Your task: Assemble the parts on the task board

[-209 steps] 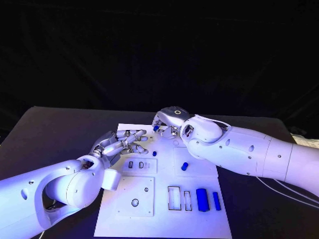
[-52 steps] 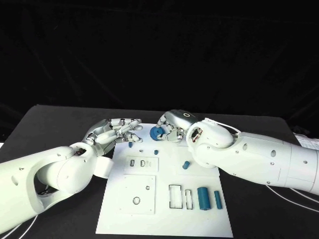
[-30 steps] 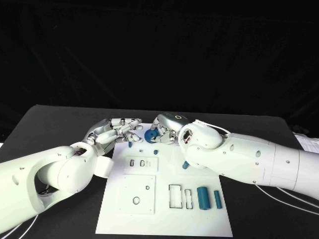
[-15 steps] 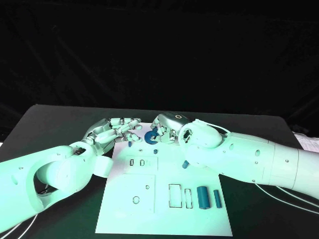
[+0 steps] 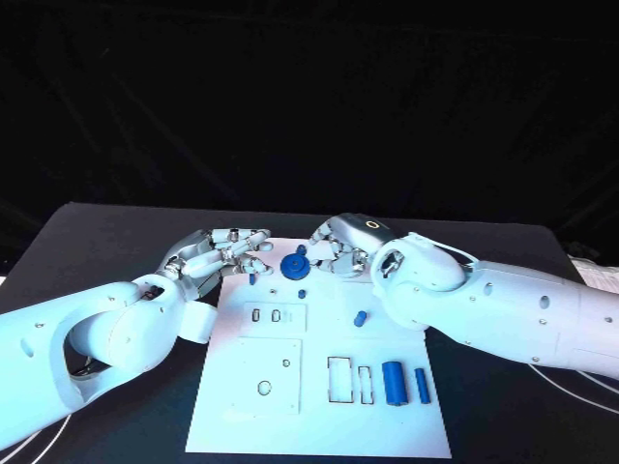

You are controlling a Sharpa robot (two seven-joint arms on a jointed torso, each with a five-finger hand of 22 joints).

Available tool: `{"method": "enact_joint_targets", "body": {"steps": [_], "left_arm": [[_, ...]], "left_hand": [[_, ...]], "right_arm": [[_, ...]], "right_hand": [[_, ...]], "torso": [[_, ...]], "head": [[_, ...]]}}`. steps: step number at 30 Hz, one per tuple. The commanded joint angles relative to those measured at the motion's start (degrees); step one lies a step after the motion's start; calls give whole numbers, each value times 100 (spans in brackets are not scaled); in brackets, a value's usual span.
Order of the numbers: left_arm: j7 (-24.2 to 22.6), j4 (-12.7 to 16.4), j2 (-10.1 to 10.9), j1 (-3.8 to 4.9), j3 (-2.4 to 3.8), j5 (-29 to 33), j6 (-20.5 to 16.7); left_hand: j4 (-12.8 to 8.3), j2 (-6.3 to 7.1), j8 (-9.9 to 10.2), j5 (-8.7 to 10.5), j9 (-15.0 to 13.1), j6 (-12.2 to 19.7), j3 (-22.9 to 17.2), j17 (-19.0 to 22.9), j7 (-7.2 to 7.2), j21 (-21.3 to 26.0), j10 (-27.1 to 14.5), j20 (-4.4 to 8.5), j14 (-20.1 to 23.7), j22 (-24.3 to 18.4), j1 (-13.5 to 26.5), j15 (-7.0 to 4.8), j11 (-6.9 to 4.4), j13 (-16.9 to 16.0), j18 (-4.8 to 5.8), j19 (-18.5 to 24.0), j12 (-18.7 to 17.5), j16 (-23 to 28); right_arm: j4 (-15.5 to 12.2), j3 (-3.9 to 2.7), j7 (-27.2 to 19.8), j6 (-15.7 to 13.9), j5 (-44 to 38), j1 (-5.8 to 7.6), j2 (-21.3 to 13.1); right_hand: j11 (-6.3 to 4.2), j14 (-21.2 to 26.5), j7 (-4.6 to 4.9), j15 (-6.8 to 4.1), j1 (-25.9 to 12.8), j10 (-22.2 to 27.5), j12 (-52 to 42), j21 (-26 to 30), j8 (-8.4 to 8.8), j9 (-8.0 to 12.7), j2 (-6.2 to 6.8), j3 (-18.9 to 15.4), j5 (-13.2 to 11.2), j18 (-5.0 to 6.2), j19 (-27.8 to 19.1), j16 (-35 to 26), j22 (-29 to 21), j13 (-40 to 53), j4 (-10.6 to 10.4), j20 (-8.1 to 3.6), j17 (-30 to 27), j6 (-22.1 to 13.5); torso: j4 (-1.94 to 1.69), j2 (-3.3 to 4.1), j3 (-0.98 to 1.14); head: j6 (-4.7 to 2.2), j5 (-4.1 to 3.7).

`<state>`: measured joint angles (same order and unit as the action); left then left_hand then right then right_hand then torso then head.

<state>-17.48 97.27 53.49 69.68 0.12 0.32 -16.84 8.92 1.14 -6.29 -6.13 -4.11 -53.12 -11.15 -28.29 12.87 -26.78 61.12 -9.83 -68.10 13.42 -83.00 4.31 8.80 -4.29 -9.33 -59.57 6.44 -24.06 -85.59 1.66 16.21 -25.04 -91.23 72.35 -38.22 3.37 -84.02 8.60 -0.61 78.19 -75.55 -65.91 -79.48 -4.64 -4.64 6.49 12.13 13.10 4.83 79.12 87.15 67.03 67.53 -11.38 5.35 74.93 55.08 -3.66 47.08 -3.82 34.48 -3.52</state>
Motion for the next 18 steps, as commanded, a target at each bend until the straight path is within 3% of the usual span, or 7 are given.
{"method": "enact_joint_targets", "body": {"steps": [1,3,7,12,18], "left_arm": [[-14,-12,2,6,4,-21,126],[-17,-26,7,6,3,-21,124],[-22,-38,19,6,3,-21,120],[-23,-59,21,5,2,-21,124],[-31,-92,5,4,1,-21,138]], "left_hand": [[-10,-1,-16,-3,-4,42,20,-8,7,18,-44,-7,41,9,42,-2,-2,0,-76,40,39,-17],[-10,-1,-16,-3,-4,42,20,-8,7,18,-44,-7,41,9,42,-2,-2,0,-76,40,39,-17],[-10,-1,-16,-3,-4,42,20,-8,7,18,-44,-7,41,9,42,-2,-2,0,-76,40,39,-17],[-10,-1,-16,-3,-4,42,20,-8,7,18,-44,-7,41,9,42,-2,-2,0,-76,40,39,-17],[-24,3,-19,-4,-5,44,16,-10,6,16,-47,-7,46,11,31,-4,-3,-1,-78,43,43,-18]], "right_arm": [[-223,-19,-410,-414,547,23,-290],[-457,-34,-748,-366,1003,38,-707],[-624,-41,-1258,-157,1633,48,-1203],[-594,-42,-1735,83,2152,44,-1653],[-440,-35,-1967,-77,2328,-41,-1988]], "right_hand": [[13,-487,6,-15,54,-58,-51,-32,-21,-8,-3,27,20,-35,61,28,42,43,9,-7,1007,45],[8,-497,4,-21,92,-98,-106,-62,-14,-8,-8,46,15,-46,91,48,100,90,40,-14,1046,52],[9,-501,6,-23,139,-97,-106,-88,1,-5,-10,70,7,-56,115,59,149,90,82,-19,1065,50],[14,-506,11,-20,166,-85,-93,-104,19,0,33,61,-15,-62,127,69,177,81,128,-21,1087,44],[21,-510,19,-14,153,-107,-123,-126,53,9,13,39,-166,-69,143,81,218,106,146,-17,1109,19]], "torso": [[-6,-11,-1],[9,-8,1],[49,-12,21],[94,-27,51],[113,-43,67]], "head": [[-8,14],[-35,19],[-53,46],[-72,11],[-79,-45]]}}
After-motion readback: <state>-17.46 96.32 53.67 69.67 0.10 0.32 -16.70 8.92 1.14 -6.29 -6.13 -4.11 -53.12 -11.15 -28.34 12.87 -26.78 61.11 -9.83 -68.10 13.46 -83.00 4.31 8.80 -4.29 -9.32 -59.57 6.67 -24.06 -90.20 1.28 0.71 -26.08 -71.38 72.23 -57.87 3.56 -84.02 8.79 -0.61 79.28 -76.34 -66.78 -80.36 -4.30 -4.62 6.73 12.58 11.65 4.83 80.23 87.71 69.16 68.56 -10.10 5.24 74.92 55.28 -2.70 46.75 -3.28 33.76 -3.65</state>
